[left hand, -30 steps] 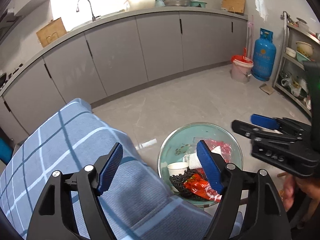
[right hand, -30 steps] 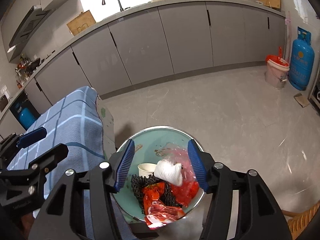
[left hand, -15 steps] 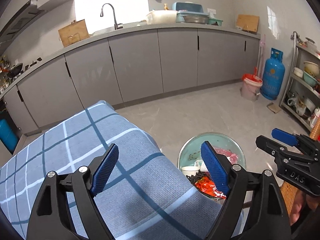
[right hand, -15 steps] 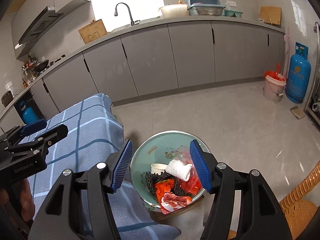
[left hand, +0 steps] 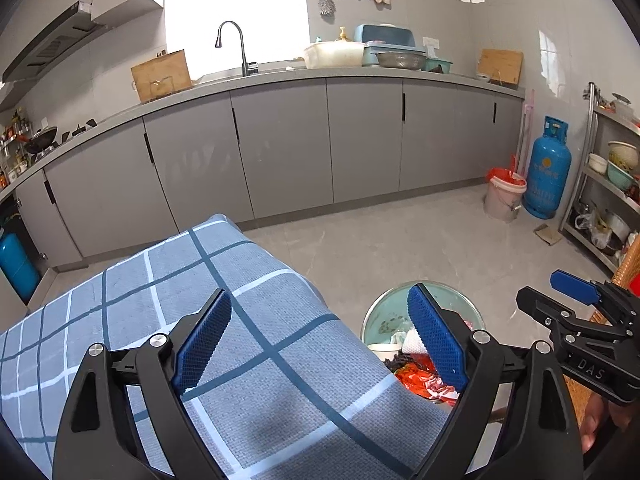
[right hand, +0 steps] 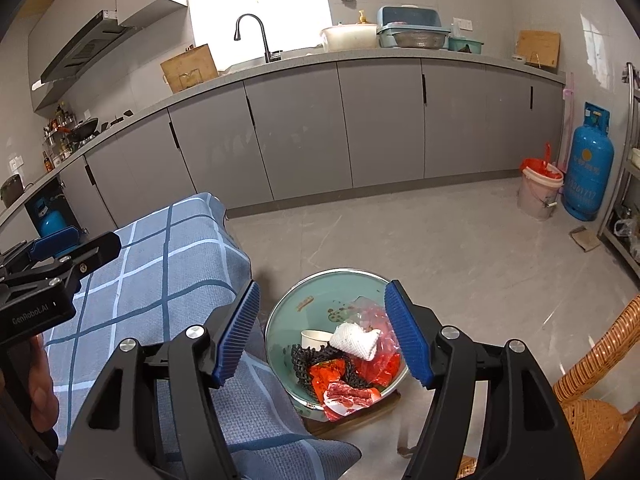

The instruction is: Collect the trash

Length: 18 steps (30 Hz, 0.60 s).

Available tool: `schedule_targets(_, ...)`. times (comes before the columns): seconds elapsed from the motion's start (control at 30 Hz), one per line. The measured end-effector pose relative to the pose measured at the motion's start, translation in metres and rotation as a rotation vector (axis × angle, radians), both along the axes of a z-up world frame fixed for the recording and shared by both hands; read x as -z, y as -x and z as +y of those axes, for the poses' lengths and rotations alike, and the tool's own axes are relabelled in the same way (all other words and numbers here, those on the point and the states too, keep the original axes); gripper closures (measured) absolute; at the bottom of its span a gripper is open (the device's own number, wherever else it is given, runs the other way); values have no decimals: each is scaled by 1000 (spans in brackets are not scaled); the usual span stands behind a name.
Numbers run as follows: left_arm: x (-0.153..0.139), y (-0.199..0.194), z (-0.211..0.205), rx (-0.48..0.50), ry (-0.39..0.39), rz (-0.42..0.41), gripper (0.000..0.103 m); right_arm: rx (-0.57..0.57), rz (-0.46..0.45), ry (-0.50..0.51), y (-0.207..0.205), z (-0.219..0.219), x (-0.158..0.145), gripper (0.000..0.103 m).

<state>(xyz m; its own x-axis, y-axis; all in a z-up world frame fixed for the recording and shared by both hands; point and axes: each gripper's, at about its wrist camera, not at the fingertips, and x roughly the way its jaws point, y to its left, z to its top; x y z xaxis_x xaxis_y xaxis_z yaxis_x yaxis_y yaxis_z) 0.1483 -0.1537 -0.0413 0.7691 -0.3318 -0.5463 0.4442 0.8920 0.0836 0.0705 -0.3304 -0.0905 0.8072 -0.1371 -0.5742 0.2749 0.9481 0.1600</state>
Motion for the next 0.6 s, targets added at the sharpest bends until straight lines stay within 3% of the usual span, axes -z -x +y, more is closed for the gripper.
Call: schedule_targets(0.6,1,-2,7,-13,7,-2,12,-1,1,6,-1,4,-3,34)
